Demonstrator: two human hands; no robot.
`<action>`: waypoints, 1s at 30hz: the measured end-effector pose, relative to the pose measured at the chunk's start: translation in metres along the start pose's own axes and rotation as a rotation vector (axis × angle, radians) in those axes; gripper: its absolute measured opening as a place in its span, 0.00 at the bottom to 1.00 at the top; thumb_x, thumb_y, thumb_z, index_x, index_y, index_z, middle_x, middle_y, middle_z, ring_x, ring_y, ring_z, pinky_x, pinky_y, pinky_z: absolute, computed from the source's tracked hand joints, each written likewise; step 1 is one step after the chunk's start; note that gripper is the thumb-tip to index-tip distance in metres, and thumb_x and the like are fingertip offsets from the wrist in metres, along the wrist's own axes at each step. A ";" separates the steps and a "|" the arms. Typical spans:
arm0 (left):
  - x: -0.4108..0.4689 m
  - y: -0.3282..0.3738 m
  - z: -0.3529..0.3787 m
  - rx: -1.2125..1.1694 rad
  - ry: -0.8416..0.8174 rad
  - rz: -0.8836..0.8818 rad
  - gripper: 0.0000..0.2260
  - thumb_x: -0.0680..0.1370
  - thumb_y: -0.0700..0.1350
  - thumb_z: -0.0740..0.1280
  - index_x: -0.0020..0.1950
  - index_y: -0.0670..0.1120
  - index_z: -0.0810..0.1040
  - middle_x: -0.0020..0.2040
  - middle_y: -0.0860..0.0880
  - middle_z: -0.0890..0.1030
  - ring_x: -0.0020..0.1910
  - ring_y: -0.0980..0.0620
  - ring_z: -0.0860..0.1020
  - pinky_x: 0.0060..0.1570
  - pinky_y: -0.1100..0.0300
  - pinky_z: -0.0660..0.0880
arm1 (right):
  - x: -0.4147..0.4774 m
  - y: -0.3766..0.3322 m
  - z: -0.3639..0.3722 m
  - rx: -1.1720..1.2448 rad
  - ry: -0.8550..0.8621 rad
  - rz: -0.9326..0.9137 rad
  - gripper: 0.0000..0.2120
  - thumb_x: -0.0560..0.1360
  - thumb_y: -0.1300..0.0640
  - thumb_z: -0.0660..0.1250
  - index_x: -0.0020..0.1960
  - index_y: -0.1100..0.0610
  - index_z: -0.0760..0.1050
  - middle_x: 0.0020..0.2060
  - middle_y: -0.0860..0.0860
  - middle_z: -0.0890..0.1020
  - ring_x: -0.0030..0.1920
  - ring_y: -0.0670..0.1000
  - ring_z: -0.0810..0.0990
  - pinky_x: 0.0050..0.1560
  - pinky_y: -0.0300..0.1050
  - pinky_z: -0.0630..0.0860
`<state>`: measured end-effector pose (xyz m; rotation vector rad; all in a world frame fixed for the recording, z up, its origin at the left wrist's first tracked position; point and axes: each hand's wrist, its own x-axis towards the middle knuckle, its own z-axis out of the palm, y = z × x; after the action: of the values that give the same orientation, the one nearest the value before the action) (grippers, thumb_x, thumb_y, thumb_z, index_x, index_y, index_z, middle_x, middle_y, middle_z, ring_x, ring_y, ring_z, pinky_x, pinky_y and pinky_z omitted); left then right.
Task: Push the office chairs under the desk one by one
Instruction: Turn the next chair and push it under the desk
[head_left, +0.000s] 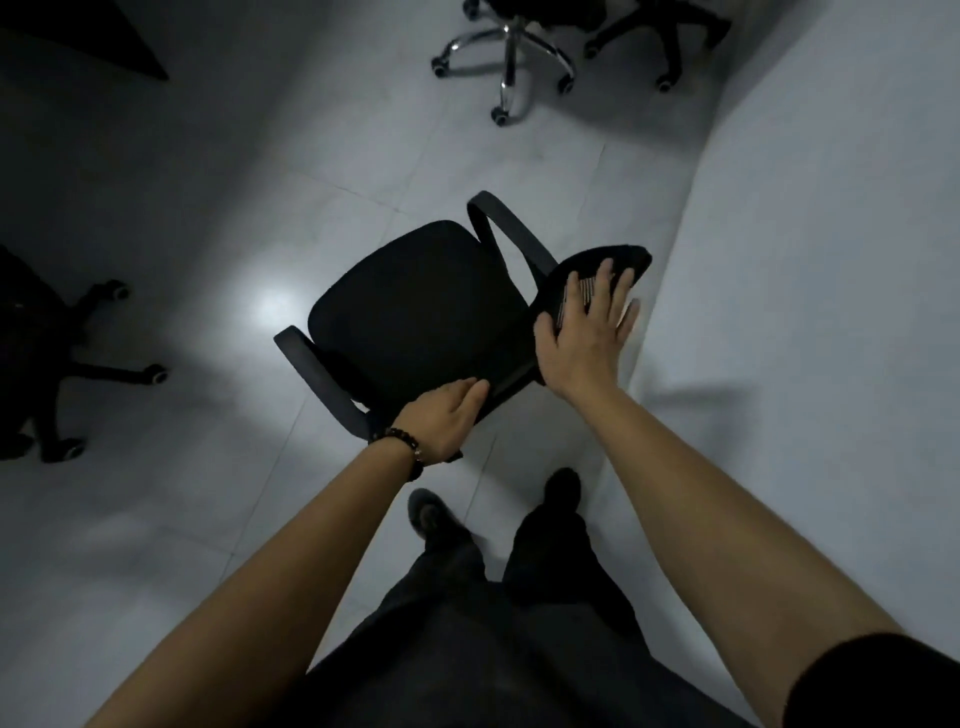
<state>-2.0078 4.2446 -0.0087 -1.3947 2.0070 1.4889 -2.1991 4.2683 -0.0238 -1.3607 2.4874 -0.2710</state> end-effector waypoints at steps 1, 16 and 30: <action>-0.005 -0.009 -0.010 0.073 0.063 0.004 0.22 0.81 0.60 0.47 0.66 0.51 0.71 0.60 0.47 0.78 0.56 0.47 0.76 0.60 0.48 0.72 | 0.003 -0.008 0.000 -0.072 -0.057 -0.118 0.31 0.80 0.40 0.49 0.78 0.53 0.56 0.79 0.58 0.50 0.78 0.58 0.38 0.73 0.58 0.31; -0.006 -0.061 -0.081 0.436 0.631 -0.221 0.24 0.79 0.63 0.41 0.57 0.53 0.71 0.51 0.51 0.76 0.52 0.48 0.72 0.58 0.49 0.65 | 0.075 -0.091 0.007 -0.181 -0.250 -0.528 0.34 0.72 0.24 0.45 0.60 0.46 0.74 0.59 0.49 0.73 0.68 0.53 0.64 0.75 0.56 0.45; 0.076 -0.036 -0.204 0.213 0.707 -0.642 0.25 0.78 0.65 0.43 0.66 0.58 0.68 0.65 0.48 0.70 0.69 0.46 0.62 0.70 0.39 0.45 | 0.253 -0.197 0.003 -0.235 -0.327 -0.877 0.33 0.73 0.25 0.46 0.61 0.48 0.73 0.56 0.51 0.74 0.64 0.54 0.67 0.73 0.57 0.48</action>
<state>-1.9545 4.0305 0.0056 -2.3738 1.6721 0.5241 -2.1719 3.9493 -0.0090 -2.3104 1.5714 0.0771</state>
